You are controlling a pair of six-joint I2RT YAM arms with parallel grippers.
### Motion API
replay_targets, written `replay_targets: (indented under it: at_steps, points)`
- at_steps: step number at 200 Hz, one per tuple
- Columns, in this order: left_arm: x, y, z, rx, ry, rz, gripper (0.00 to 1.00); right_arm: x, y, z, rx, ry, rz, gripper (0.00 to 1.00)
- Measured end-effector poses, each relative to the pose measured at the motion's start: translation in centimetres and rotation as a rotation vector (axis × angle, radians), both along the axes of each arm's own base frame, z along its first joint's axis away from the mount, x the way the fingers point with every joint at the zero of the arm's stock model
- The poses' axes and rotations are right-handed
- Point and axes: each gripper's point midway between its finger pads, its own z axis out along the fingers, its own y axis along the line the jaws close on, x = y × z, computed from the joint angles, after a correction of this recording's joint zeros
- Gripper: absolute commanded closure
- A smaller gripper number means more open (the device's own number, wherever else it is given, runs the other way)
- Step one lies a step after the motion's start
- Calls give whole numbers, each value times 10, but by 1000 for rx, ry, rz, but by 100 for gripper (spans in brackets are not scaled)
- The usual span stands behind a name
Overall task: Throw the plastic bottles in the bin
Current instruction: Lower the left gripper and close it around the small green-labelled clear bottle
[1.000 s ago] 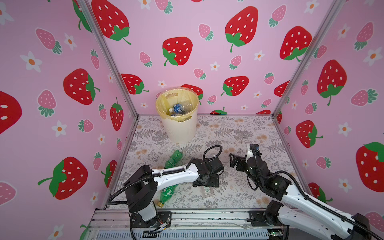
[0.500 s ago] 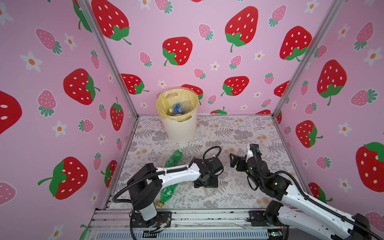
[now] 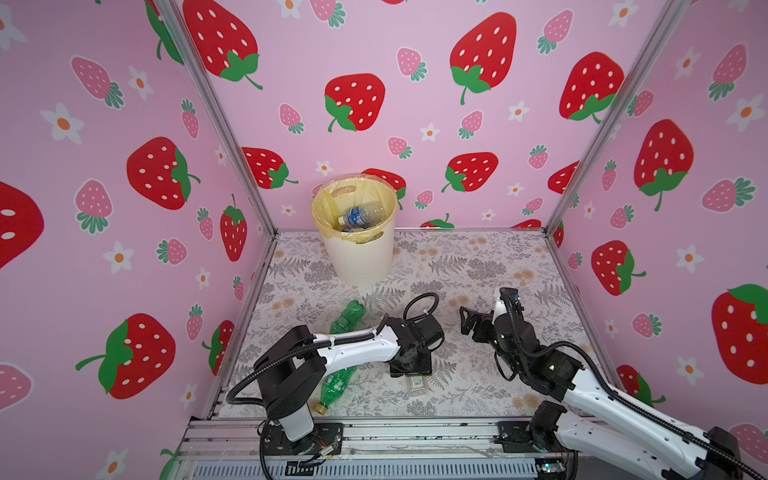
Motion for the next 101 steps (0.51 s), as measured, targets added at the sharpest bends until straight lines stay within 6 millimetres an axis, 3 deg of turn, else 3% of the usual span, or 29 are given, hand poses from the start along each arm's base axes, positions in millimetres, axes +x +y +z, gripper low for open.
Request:
replay_targets:
  at_steps: [101]
  points:
    - [2,-1,3,-6,-16,-18,48,0,0,0,2,1,-2,1]
